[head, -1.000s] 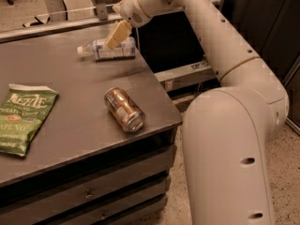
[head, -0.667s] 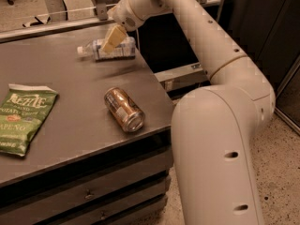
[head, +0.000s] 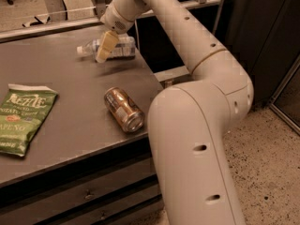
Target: Place blue plastic bottle upright
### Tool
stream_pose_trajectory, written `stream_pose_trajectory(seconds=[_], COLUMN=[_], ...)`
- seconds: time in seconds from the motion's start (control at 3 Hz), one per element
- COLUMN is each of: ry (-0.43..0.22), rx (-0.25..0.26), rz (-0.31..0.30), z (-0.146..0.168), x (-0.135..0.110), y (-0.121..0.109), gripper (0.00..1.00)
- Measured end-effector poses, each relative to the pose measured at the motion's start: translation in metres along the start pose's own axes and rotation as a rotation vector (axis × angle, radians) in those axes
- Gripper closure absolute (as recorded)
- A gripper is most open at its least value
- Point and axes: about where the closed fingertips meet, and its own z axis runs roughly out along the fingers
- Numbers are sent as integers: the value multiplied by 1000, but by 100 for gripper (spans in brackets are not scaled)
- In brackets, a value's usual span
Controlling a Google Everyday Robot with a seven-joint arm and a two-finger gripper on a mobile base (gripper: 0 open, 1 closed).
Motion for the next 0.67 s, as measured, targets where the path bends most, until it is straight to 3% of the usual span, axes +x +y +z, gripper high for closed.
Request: stream_pose_trajectory(seconds=[0.67], ry=[171], rx=[-61], rz=[-73], z=[22], x=[5], y=[10], gripper=[0])
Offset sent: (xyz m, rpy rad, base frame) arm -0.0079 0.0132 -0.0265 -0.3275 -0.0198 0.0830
